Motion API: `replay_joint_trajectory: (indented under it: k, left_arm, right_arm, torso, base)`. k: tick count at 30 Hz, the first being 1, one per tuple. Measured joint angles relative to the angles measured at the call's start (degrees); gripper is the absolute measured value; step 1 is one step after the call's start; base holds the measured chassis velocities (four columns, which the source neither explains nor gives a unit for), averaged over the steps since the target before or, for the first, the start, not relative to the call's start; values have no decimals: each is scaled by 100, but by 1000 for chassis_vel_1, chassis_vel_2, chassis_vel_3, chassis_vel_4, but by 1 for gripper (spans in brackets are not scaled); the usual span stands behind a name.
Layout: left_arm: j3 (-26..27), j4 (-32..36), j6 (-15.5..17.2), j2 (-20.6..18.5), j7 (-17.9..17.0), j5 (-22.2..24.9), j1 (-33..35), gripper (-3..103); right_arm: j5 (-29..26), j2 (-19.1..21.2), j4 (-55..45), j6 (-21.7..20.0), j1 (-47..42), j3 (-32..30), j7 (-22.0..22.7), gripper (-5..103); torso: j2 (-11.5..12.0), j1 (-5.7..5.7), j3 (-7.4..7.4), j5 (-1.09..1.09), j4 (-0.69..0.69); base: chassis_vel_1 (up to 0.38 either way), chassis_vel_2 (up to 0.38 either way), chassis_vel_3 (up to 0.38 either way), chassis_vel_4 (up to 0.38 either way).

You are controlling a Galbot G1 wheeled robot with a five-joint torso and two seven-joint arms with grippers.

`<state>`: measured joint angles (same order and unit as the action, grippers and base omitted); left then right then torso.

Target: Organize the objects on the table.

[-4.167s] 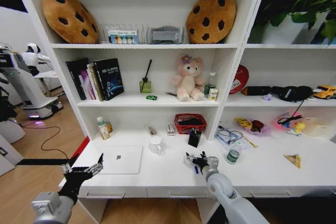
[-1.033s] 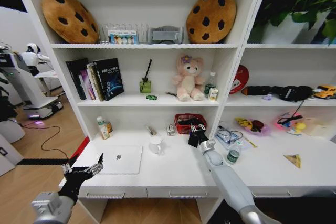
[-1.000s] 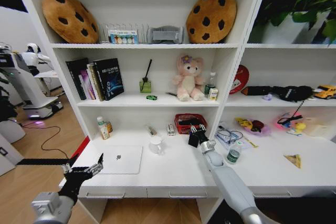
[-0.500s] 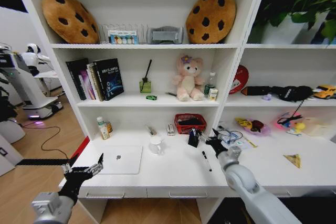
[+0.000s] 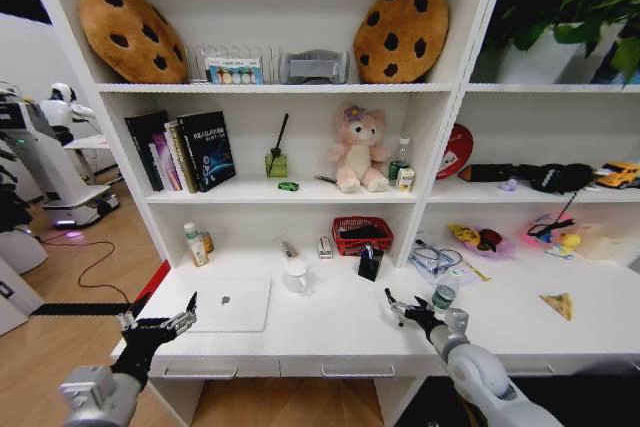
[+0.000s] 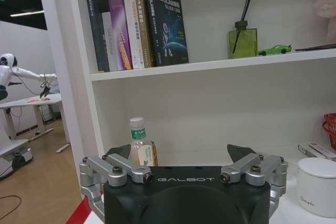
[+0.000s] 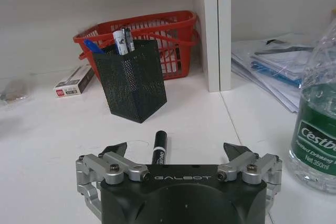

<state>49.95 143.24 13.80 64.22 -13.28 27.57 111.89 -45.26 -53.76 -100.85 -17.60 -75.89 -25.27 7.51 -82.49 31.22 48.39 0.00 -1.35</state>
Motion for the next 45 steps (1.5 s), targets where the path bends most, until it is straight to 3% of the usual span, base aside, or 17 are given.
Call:
replay_joint_trajectory:
  k: [12, 22, 26, 30, 36, 45]
  left_arm:
    - [0, 0, 0, 0, 0, 0, 0, 100]
    - [0, 0, 0, 0, 0, 0, 0, 100]
    - [0, 0, 0, 0, 0, 0, 0, 100]
    - [0, 0, 0, 0, 0, 0, 0, 100]
    - [0, 0, 0, 0, 0, 0, 0, 100]
    - [0, 0, 0, 0, 0, 0, 0, 100]
  right_arm:
    - [203, -47, 553, 1, 731, 476, -125, 101]
    - [407, -82, 587, -10, 759, 685, -81, 69]
    - [411, -78, 593, -15, 692, 680, -63, 47]
    - [399, -78, 608, -27, 690, 673, -42, 36]
    - [284, -55, 595, -88, 682, 658, -22, 12]
    - [238, 11, 162, -12, 680, 448, -16, 12]
  torso:
    - [0, 1, 0, 0, 1]
    - [0, 1, 0, 0, 0]
    - [0, 0, 0, -1, -1]
    - [-1, 0, 0, -2, 0]
    - [-1, 0, 0, 0, 1]
    - [0, 1, 0, 1, 1]
  base:
    - [0, 0, 0, 0]
    - [0, 0, 0, 0]
    - [0, 0, 0, 0]
    - [0, 0, 0, 0]
    - [0, 0, 0, 0]
    - [0, 0, 0, 0]
